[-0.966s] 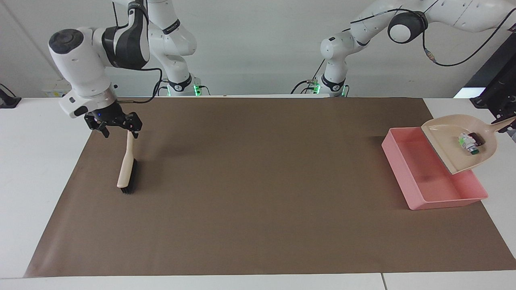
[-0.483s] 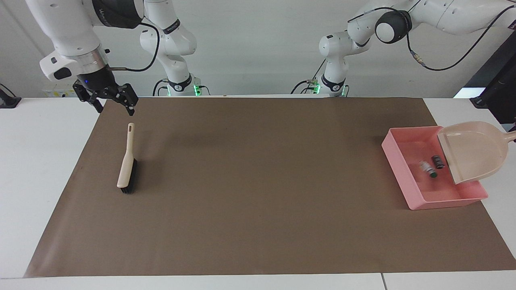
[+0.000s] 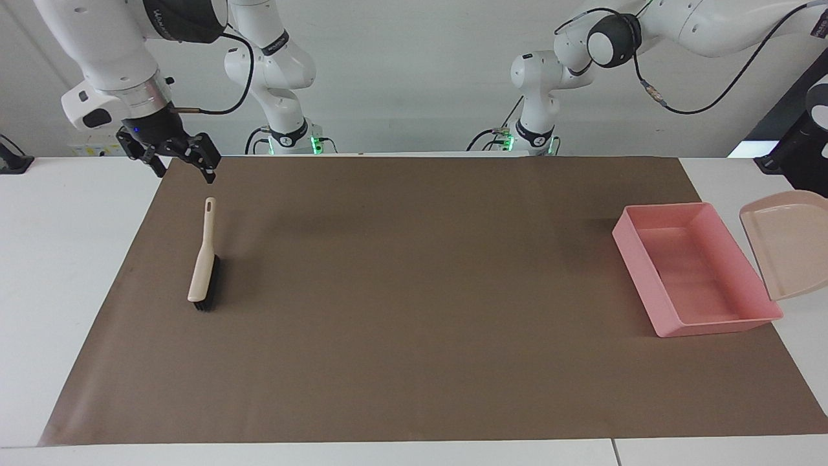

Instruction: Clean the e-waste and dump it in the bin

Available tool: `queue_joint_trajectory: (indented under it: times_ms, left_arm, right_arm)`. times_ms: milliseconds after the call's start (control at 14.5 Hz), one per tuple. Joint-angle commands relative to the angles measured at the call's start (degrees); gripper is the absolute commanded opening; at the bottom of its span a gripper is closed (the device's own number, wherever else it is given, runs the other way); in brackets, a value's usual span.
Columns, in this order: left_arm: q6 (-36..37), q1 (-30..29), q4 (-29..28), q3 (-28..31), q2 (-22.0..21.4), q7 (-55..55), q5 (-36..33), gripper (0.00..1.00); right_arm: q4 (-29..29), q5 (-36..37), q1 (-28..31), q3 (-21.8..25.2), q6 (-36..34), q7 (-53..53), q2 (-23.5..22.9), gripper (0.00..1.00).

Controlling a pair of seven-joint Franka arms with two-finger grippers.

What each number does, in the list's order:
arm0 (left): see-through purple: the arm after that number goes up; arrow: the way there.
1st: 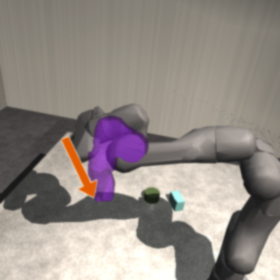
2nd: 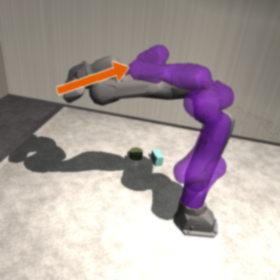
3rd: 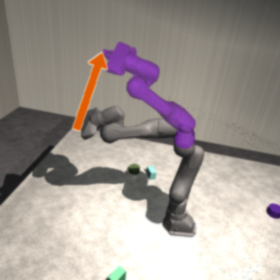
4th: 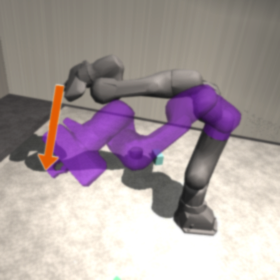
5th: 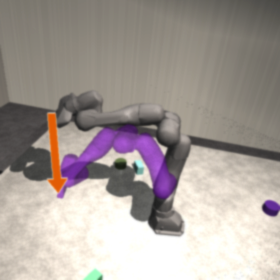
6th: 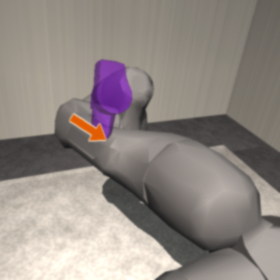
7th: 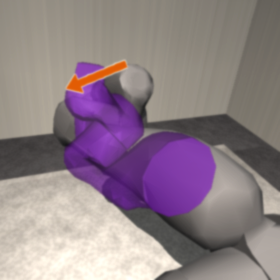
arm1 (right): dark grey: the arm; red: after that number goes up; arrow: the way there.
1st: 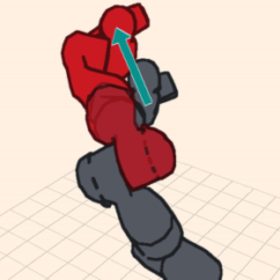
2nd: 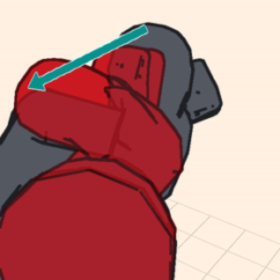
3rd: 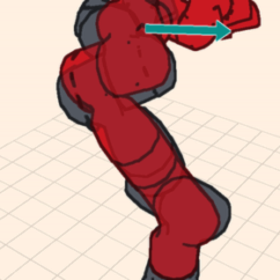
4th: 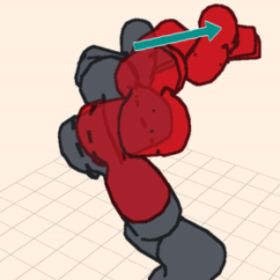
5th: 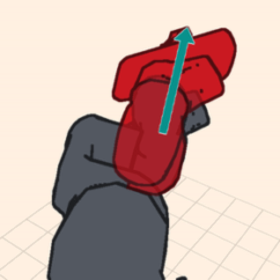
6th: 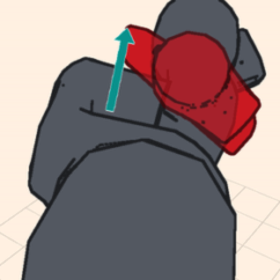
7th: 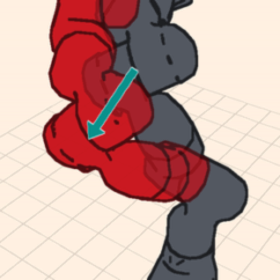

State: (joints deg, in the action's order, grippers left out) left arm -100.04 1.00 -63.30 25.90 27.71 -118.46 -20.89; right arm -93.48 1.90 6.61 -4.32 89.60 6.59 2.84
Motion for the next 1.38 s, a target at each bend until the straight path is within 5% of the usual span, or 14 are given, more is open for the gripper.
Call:
queue_joint_trajectory:
  times_ms: [0, 138, 414, 621, 1310]
  left_arm:
    - [-1.82, 1.99, -6.73, 0.56, -5.19, 4.29, -4.59, 0.0]
    - [-2.53, 3.3, -8.33, 0.56, -5.91, 5.61, -6.09, 0.0]
    - [-1.3, 3.4, -8.51, 0.56, -7.4, 6.92, -6.0, 0.0]
    - [0.71, 3.05, -8.42, 0.21, -8.01, 6.23, -3.12, 0.0]
    - [16.09, 2.34, -8.16, 1.0, -8.81, 2.89, 24.91, 0.0]
  right_arm:
    - [1.64, -1.11, 0.68, -0.42, -2.93, 0.7, -0.64, 0.99]
    - [0.68, -1.37, -0.45, 0.01, -3.91, 1.05, 0.76, 0.99]
    - [0.14, -1.28, -11.54, 11.61, -3.91, 1.32, 1.03, 0.99]
    - [0.06, -1.28, -10.83, 11.44, -3.91, 1.05, 1.03, 0.99]
    - [-0.21, -1.37, -9.08, 8.63, -3.74, 0.97, 1.12, 0.99]
